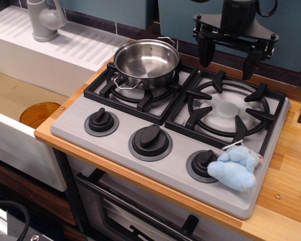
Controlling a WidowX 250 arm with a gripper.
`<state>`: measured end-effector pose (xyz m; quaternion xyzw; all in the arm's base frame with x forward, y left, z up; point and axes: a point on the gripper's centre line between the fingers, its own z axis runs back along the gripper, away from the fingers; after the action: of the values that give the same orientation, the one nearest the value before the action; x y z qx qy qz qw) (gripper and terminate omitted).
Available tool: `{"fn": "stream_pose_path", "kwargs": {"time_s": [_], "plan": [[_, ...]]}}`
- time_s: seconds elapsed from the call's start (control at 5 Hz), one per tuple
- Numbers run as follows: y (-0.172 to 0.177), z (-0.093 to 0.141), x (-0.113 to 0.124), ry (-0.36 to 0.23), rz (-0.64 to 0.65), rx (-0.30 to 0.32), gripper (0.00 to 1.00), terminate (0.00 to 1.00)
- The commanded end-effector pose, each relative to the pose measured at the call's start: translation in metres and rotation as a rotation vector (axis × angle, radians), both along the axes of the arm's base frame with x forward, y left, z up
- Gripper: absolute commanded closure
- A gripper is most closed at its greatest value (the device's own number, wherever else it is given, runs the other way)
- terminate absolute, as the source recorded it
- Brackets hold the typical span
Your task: End effector reaching pot or pan
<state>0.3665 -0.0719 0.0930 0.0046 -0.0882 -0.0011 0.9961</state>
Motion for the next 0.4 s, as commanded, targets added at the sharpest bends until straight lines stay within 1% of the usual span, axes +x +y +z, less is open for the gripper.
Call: {"fn": "stream_pose_path", "kwargs": {"time_s": [0.0,0.2], "plan": [[0.000,0.000,0.000,0.000,0.000,0.000,0.00,0.00],[0.021,0.011,0.005,0.019,-0.016,0.039,0.00,0.00]]}}
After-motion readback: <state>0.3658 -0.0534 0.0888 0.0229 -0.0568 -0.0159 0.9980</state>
